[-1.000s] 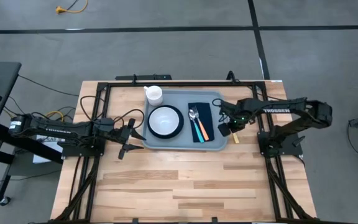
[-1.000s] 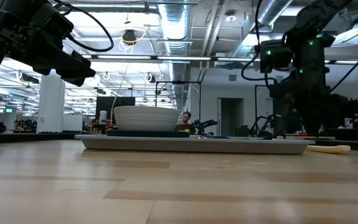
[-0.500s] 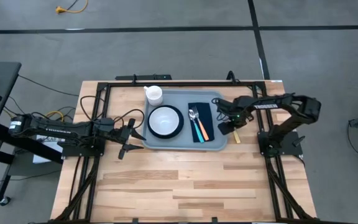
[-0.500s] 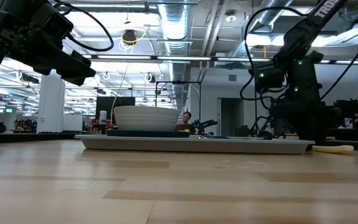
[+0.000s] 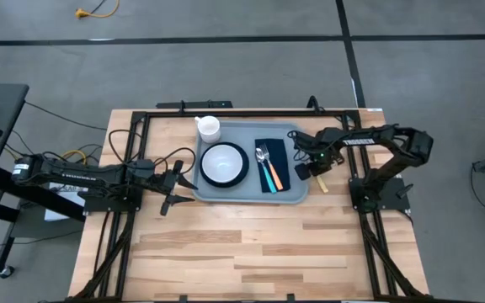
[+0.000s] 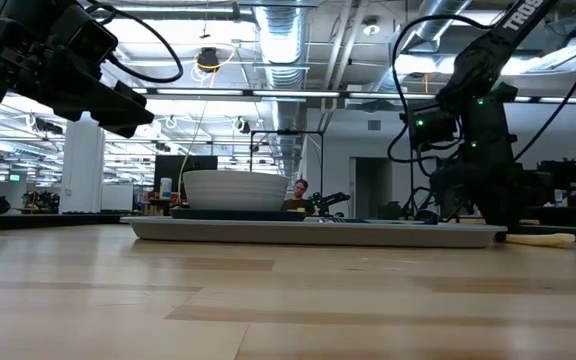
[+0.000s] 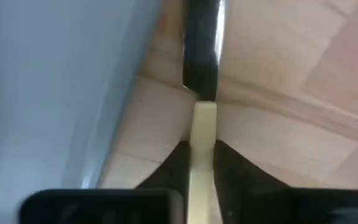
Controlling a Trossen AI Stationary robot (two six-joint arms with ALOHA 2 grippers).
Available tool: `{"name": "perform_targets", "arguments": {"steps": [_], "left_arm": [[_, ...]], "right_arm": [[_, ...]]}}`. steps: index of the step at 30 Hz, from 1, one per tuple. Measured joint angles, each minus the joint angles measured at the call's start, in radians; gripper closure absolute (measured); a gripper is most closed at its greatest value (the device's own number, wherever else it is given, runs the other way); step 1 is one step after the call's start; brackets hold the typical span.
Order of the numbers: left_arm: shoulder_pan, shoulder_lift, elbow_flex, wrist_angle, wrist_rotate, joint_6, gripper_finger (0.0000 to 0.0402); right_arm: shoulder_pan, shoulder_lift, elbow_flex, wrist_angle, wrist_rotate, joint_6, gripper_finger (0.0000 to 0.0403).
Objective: Set up tray
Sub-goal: Put the yellow knife to the right of the orange fork on the blue napkin on the gray tray
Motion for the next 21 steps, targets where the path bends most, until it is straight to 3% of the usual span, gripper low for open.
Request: {"name": "perform_targets", "arguments": {"steps": [2, 8, 21], "left_arm": [[0.000, 0.000, 0.000, 0.000, 0.000, 0.000, 0.0226], [0.000, 0.000, 0.000, -0.001, 0.000, 0.000, 0.0226], [0.000, 0.000, 0.000, -0.001, 0.000, 0.002, 0.0226]], "right_arm": [[-0.012, -0.020, -0.002, 0.002, 0.015, 0.024, 0.0380], [-0.039, -0.069, -0.005, -0.014, 0.135, 0.111, 0.0379], [-0.025, -0.310, -0.002, 0.034, 0.109, 0.215, 0.0379]]}}
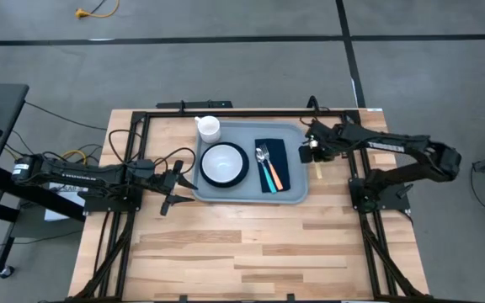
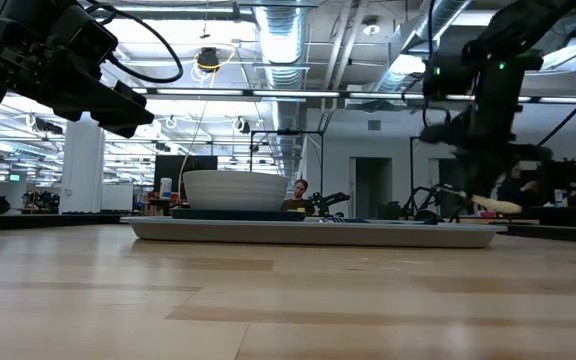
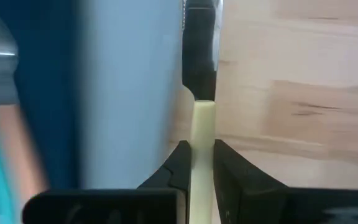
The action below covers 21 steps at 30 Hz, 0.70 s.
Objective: Set up tray
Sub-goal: Put the yellow knife to the right of the orange fork on the blue napkin on the gray tray
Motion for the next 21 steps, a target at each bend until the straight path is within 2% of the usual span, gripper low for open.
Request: {"name": "perform_targets", "arguments": {"steps": [6, 11, 14, 21], "left_arm": [[0.000, 0.000, 0.000, 0.000, 0.000, 0.000, 0.0226], [0.000, 0.000, 0.000, 0.001, 0.000, 0.000, 0.0226], [0.000, 0.000, 0.000, 0.002, 0.000, 0.001, 0.0226], [0.000, 0.000, 0.000, 0.002, 0.000, 0.014, 0.0226]], "right_arm": [[0.085, -0.040, 0.002, 0.226, -0.080, 0.091, 0.0379], [0.110, 0.040, 0.009, 0.369, -0.188, 0.124, 0.0379], [0.109, 0.120, 0.055, 0.358, -0.222, 0.103, 0.0379], [0.092, 0.278, 0.218, 0.176, -0.224, 0.008, 0.0379]]}}
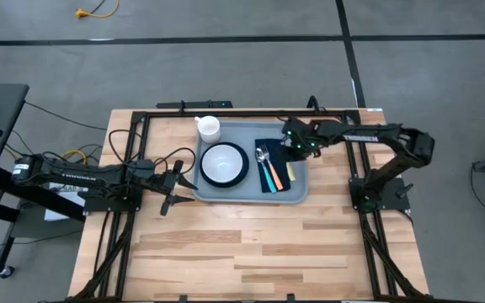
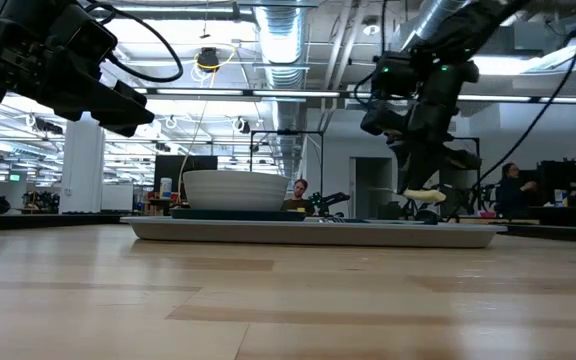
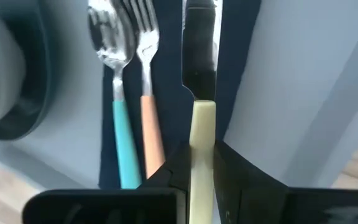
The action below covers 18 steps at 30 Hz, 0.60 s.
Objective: Set up tray
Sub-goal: Put the yellow knife to the right of the orange fork on the blue napkin on the gray tray
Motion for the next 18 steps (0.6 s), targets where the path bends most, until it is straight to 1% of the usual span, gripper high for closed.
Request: {"name": "perform_targets", "arguments": {"steps": [7, 9, 13, 18], "left_arm": [[0.000, 0.000, 0.000, 0.001, 0.000, 0.000, 0.0226], [0.000, 0.000, 0.000, 0.001, 0.000, 0.000, 0.0226], [0.000, 0.000, 0.000, 0.000, 0.000, 0.000, 0.0226], [0.000, 0.000, 0.000, -0.001, 0.000, -0.001, 0.0226]], "right_arm": [[0.018, 0.119, 0.104, -0.079, 0.003, -0.024, 0.0379], [0.019, 0.147, 0.114, -0.104, 0.003, -0.035, 0.0379], [0.019, 0.198, 0.122, -0.100, 0.002, -0.047, 0.0379], [0.019, 0.222, 0.122, -0.093, 0.001, -0.050, 0.0373]]}}
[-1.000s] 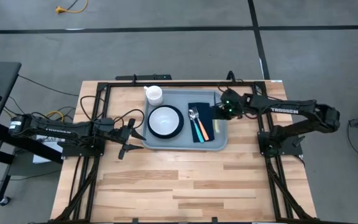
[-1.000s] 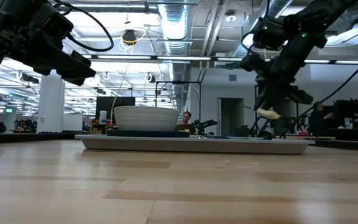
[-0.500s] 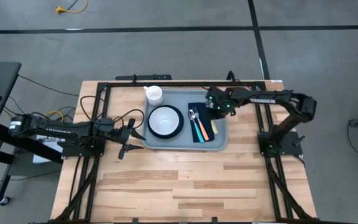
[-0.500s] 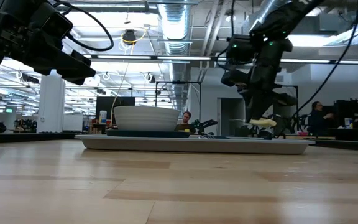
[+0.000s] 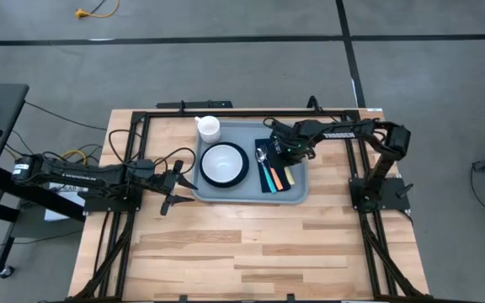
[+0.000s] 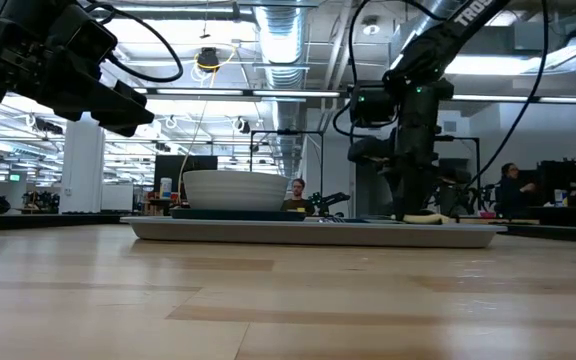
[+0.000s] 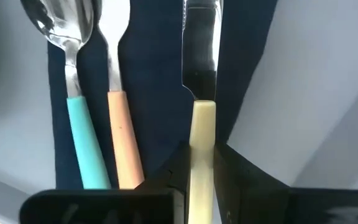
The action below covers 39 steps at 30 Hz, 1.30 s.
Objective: Set up tray
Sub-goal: Put the yellow knife to the right of the orange fork on the blue napkin on the gray tray, then return to Home Position
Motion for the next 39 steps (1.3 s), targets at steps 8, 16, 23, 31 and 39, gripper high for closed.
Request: {"name": "perform_targets", "arguments": {"steps": [8, 16, 23, 31, 39], "left_arm": [[0.000, 0.000, 0.000, 0.000, 0.000, 0.000, 0.0226], [0.000, 0.000, 0.000, 0.000, 0.000, 0.000, 0.0226], [0.000, 0.000, 0.000, 0.000, 0.000, 0.000, 0.0226], [0.000, -0.023, 0.000, 0.051, 0.002, -0.018, 0.0226], [0.013, -0.337, -0.012, -0.146, 0.015, -0.080, 0.0226]], "right_arm": [[0.014, 0.000, 0.000, 0.002, 0.000, 0.000, 0.0370], [0.030, -0.001, 0.000, 0.002, 0.002, 0.000, 0.0315], [0.031, -0.001, 0.000, 0.006, 0.000, -0.020, 0.0269], [0.053, -0.043, 0.087, -0.028, 0.052, -0.129, 0.0242], [0.151, -0.216, 0.157, -0.042, 0.138, -0.214, 0.0239]]}}
